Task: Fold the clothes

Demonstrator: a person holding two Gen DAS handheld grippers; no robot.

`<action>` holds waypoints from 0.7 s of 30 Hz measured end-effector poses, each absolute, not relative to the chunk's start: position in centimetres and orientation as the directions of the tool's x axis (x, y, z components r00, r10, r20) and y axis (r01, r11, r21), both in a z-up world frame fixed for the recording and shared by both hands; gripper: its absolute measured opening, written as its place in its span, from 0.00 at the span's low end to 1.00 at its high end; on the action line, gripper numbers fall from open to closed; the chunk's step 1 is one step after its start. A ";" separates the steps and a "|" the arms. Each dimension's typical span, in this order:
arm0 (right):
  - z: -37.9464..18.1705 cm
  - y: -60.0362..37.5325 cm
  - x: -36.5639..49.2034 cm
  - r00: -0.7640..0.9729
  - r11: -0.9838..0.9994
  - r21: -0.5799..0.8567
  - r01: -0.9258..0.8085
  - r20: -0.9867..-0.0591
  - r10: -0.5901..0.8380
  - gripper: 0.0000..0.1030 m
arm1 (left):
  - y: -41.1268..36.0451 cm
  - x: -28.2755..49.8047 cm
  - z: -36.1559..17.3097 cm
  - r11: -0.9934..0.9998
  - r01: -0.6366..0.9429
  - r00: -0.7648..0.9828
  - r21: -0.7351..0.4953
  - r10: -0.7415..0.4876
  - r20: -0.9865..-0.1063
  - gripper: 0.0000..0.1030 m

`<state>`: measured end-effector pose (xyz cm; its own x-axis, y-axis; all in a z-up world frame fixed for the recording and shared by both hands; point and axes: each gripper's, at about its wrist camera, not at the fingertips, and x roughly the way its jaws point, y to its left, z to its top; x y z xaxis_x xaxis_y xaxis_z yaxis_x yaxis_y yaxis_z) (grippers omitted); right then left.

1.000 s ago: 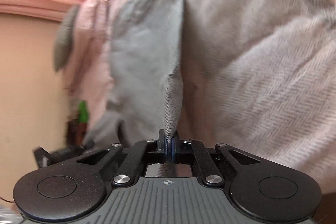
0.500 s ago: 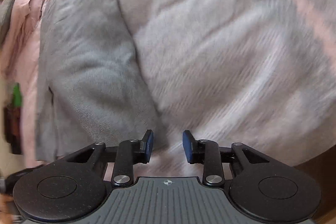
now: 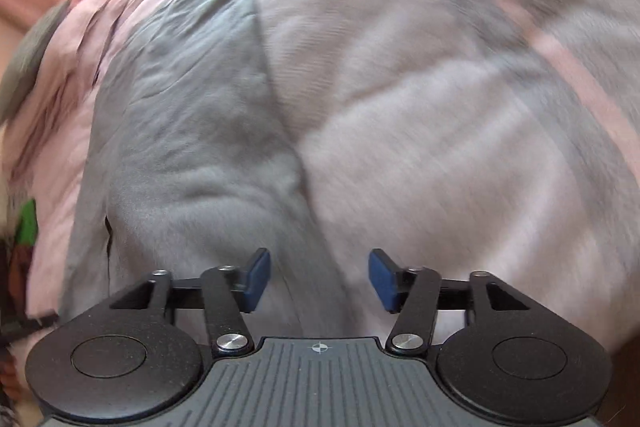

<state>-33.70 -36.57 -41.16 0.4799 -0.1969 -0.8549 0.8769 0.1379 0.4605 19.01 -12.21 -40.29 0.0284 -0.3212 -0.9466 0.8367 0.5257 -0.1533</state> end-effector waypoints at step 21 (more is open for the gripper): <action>-44.9 -29.3 -33.2 0.638 -0.293 0.719 0.630 -0.694 -0.333 0.51 | -6.2 16.9 -44.8 0.733 0.373 -0.253 -0.569 -0.509 -0.823 0.48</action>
